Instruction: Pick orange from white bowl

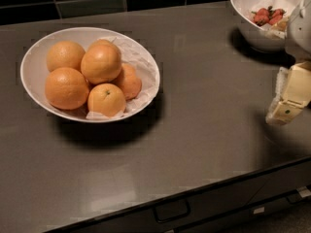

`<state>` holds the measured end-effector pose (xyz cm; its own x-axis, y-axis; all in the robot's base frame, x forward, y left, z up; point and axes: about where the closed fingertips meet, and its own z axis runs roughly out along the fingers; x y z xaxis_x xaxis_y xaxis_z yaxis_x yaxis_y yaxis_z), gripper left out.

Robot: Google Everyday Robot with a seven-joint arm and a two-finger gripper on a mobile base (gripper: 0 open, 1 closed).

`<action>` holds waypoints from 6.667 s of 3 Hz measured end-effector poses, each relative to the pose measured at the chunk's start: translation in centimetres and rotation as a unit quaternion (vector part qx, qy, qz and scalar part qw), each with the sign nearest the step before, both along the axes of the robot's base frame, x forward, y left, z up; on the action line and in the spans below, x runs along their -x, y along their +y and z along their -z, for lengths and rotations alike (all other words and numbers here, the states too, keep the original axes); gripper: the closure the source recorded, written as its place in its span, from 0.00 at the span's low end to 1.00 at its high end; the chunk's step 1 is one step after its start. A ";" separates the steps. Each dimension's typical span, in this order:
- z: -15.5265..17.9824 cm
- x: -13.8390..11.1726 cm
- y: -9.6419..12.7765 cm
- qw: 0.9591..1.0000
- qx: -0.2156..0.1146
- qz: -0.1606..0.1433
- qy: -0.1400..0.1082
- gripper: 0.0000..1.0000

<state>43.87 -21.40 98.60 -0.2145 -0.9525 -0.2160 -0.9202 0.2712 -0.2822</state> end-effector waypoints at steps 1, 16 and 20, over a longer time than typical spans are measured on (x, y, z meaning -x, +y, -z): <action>0.0 0.0 0.0 1.000 0.000 0.000 0.000 0.00; 1.3 -10.4 31.3 0.921 -0.079 -0.381 -0.010 0.00; 2.4 -13.0 31.6 0.893 -0.052 -0.447 0.030 0.05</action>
Offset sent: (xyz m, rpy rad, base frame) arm 0.0497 0.0558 0.0069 0.0050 -0.0177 0.1434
